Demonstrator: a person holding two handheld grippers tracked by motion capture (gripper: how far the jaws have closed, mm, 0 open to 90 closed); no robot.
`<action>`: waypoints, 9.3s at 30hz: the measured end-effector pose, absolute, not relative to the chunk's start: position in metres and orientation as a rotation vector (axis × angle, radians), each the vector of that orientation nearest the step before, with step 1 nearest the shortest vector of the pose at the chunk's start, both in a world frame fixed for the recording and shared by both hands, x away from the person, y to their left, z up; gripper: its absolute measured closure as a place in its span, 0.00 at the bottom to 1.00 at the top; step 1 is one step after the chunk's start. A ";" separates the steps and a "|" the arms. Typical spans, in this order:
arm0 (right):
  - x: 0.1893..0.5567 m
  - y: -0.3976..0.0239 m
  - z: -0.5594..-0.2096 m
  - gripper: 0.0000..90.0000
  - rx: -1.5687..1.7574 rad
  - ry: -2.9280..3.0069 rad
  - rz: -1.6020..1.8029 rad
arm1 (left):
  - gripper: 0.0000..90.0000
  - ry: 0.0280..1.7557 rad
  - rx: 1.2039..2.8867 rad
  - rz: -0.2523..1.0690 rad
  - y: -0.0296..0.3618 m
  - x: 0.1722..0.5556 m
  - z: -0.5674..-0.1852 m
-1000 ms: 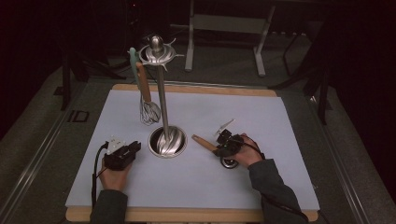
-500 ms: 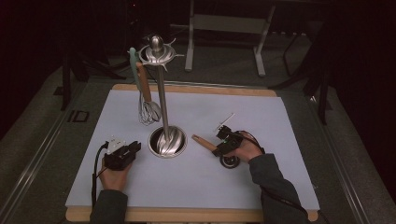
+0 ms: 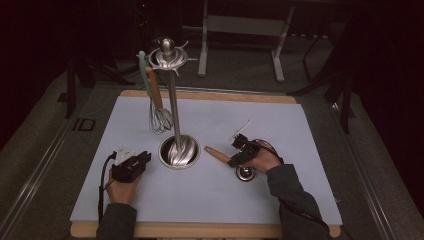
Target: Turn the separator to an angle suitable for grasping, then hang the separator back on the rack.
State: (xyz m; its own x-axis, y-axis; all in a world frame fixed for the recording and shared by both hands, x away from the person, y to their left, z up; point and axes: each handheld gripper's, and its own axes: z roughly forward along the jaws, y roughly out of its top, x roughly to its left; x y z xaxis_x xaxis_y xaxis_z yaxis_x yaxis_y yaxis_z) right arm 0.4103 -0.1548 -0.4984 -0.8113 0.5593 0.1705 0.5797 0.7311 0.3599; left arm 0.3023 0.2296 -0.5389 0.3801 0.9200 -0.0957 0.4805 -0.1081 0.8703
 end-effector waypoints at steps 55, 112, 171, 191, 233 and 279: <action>0.418 -0.147 -0.500 0.70 -1.009 -2.859 -0.526 | 0.85 1.238 1.742 0.612 0.230 0.303 -0.539; 0.407 -0.145 -0.477 0.79 -1.014 -2.883 -0.698 | 0.84 1.243 1.743 0.613 0.229 0.303 -0.539; 0.368 -0.140 -0.427 0.79 -0.906 -2.921 -1.237 | 0.82 1.249 1.736 0.617 0.229 0.303 -0.539; 0.361 -0.137 -0.410 0.79 -0.883 -2.920 -1.333 | 0.82 1.252 1.737 0.617 0.229 0.303 -0.539; 0.348 -0.129 -0.369 0.79 -0.628 -2.873 -1.607 | 0.82 1.252 1.737 0.618 0.229 0.303 -0.539; 0.338 -0.128 -0.314 0.79 -0.523 -2.764 -1.937 | 0.82 1.251 1.738 0.617 0.229 0.303 -0.539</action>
